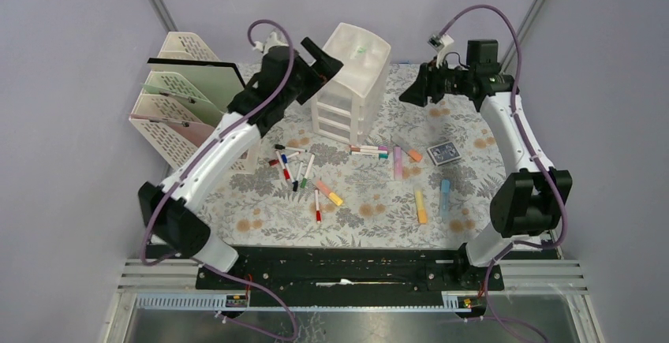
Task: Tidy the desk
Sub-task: Move the storage box to the corner of the board, then open the drawer in the storage box.
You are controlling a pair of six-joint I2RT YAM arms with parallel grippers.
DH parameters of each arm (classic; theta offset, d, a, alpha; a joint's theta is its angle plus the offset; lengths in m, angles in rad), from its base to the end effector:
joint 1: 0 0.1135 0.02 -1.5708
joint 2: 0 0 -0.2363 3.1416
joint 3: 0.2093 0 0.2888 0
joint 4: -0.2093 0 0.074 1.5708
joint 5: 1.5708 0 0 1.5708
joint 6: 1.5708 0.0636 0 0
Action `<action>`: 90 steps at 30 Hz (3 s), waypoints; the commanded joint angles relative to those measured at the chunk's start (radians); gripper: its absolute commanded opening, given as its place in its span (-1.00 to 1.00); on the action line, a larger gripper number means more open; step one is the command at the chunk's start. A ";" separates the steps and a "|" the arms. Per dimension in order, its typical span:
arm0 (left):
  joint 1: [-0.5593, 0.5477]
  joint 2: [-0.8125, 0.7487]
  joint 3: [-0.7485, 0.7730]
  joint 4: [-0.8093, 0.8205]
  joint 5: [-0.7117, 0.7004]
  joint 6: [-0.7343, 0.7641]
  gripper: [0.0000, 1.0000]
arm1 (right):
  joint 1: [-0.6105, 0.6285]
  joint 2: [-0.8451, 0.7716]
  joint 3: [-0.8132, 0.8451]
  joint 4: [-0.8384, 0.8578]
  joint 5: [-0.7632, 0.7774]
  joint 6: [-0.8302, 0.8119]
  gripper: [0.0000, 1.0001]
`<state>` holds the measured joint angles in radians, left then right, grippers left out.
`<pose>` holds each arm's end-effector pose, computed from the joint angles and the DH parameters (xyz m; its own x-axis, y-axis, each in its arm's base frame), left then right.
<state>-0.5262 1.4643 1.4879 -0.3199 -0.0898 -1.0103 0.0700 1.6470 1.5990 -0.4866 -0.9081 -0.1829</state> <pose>0.3550 -0.1996 0.3750 -0.4951 -0.6880 -0.5306 0.0127 0.6050 -0.7962 0.4159 0.0794 0.3379 -0.3689 -0.1380 -0.9192 -0.8001 0.5504 0.2385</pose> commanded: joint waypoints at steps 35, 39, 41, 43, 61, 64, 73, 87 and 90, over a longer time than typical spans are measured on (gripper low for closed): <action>-0.042 0.487 0.617 -0.411 -0.341 -0.159 0.10 | -0.111 -0.130 -0.221 0.103 -0.029 0.059 0.23; -0.029 0.488 0.617 -0.365 -0.326 -0.148 -0.03 | -0.114 -0.128 -0.224 0.103 -0.027 0.060 0.24; -0.018 0.495 0.627 -0.349 -0.311 -0.143 -0.08 | -0.115 -0.127 -0.229 0.110 -0.028 0.067 0.24; -0.003 0.508 0.646 -0.347 -0.293 -0.136 -0.11 | -0.116 -0.125 -0.232 0.114 -0.029 0.070 0.24; 0.131 0.360 0.440 -0.039 -0.039 0.151 0.43 | -0.117 -0.124 -0.420 0.435 -0.098 0.394 0.24; 0.149 0.271 0.344 0.036 0.033 0.251 0.76 | -0.116 -0.107 -0.486 0.648 -0.138 0.575 0.24; 0.186 0.005 0.083 0.128 0.136 0.363 0.97 | -0.105 0.075 -0.560 1.331 -0.131 1.101 0.25; 0.200 -0.309 -0.283 0.252 0.203 0.179 0.97 | 0.001 0.368 -0.438 1.597 0.036 1.325 0.26; 0.200 -0.318 -0.293 0.242 0.208 0.152 0.97 | 0.019 0.412 -0.385 1.602 0.044 1.338 0.28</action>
<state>-0.3305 1.1805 1.2045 -0.1432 0.0845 -0.7952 0.0689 2.0285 1.1172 1.0550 -0.9173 1.1496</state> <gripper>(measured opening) 0.987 0.635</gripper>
